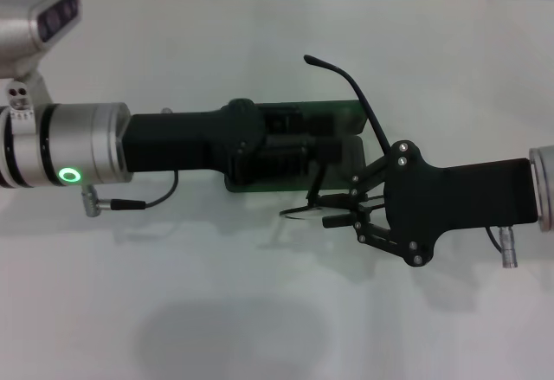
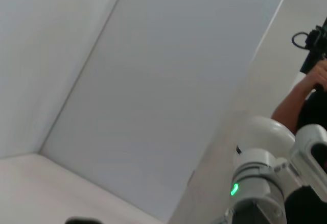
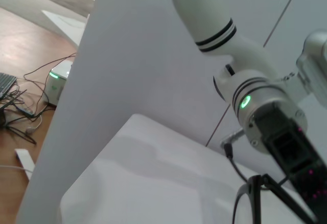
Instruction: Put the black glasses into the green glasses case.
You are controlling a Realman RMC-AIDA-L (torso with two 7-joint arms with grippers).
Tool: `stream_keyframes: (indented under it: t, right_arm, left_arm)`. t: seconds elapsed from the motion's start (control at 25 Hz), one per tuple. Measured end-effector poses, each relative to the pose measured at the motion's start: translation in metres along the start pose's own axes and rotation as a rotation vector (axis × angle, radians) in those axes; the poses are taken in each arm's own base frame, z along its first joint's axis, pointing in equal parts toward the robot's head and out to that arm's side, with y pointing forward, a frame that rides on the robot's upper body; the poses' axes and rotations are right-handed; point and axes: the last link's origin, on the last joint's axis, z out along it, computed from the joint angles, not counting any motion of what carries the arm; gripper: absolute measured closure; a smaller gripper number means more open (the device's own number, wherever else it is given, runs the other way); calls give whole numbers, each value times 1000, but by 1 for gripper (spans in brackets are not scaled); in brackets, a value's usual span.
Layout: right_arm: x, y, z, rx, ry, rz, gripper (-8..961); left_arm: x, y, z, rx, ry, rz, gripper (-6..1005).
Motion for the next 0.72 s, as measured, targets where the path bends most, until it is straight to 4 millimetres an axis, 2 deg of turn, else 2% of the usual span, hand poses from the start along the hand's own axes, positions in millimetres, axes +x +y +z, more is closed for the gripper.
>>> stream_keyframes:
  t: [0.28, 0.72]
  right_arm:
    - [1, 3, -2, 8, -14, -21, 839]
    - [2, 7, -2, 0, -21, -15, 840]
  left_arm:
    - [-3, 1, 10, -29, -45, -11, 425]
    - [-1, 0, 8, -15, -30, -1, 417]
